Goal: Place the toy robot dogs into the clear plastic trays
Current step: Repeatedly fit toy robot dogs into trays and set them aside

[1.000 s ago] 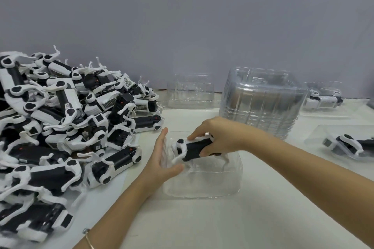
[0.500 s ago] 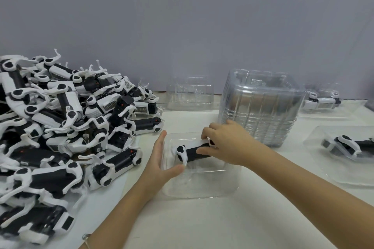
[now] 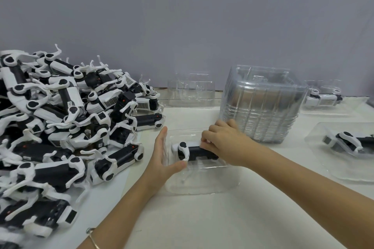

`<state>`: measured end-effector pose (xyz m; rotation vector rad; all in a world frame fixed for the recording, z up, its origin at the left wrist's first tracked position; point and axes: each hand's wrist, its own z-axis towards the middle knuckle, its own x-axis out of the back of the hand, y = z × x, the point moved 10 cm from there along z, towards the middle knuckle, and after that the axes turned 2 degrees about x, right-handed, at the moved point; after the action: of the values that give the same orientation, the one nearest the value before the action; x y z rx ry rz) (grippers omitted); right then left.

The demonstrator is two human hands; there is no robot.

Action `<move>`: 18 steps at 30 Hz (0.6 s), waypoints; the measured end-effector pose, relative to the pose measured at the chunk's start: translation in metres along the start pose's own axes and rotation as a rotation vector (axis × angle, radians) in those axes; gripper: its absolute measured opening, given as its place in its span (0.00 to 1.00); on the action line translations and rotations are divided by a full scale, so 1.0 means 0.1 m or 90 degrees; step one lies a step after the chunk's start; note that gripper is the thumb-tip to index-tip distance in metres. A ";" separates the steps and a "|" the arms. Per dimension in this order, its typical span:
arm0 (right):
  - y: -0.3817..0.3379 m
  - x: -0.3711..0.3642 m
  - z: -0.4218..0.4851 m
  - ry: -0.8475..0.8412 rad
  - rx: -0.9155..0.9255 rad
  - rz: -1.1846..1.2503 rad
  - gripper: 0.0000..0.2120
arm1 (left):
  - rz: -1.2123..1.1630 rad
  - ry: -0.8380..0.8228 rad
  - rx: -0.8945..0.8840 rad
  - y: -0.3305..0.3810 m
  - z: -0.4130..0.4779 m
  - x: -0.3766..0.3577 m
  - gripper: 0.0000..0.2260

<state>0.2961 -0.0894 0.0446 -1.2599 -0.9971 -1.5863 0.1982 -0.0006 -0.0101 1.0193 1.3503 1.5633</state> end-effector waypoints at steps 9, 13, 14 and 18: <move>0.85 -0.10 -0.60 0.260 -0.444 0.689 0.24 | -0.154 0.177 0.120 -0.12 0.05 0.31 0.46; 0.51 -0.55 -0.60 0.068 -0.457 0.912 0.29 | -0.114 0.150 0.200 -0.20 0.13 0.16 0.45; 0.44 -0.52 -0.57 0.071 -0.425 0.952 0.27 | -0.132 0.146 0.186 -0.14 0.16 0.13 0.46; 0.38 -0.32 -0.46 0.174 -0.336 1.043 0.34 | -0.121 0.187 0.027 0.27 0.25 0.17 0.43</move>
<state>0.3221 -0.1396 0.0080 -1.4344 0.6873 -0.5752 0.2138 0.0210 0.0203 0.6799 1.6357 1.5874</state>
